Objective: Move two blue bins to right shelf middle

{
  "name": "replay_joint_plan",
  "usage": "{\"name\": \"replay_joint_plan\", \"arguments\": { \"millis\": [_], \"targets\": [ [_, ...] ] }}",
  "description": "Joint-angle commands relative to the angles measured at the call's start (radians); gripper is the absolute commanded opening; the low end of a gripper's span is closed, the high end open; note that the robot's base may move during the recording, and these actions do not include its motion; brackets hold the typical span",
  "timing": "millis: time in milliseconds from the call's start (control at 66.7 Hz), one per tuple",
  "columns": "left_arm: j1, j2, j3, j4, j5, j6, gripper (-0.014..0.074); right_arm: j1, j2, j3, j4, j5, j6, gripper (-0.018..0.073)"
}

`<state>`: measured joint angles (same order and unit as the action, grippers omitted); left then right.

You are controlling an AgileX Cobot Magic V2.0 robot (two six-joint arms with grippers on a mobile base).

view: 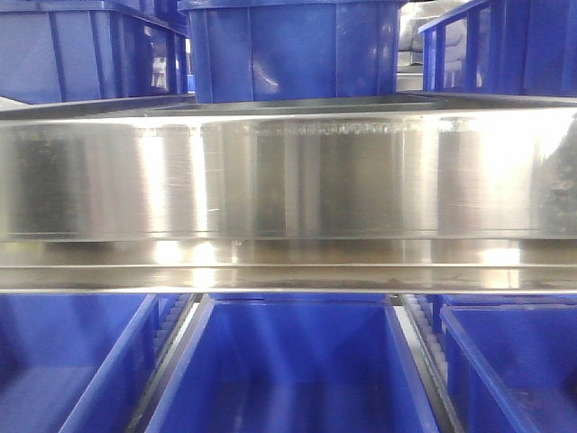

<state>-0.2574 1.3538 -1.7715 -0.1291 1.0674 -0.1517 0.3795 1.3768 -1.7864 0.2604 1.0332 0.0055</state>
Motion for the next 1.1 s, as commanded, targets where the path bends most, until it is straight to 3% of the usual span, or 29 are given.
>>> {"name": "replay_joint_plan", "arguments": {
  "millis": [0,585,1080],
  "targets": [
    [-0.004,-0.003,-0.014,-0.077,-0.019,0.043,-0.0111,0.003,-0.005,-0.016,0.026,-0.01,-0.034,-0.0153],
    [-0.004,-0.001,-0.014,-0.077,0.028,0.043,-0.0111,0.003,-0.001,-0.016,0.009,0.058,-0.034,-0.0153],
    [-0.004,-0.001,-0.014,-0.077,-0.09,0.043,-0.0111,0.003,-0.001,-0.016,0.009,0.058,-0.034,-0.0153]
  ]
}}
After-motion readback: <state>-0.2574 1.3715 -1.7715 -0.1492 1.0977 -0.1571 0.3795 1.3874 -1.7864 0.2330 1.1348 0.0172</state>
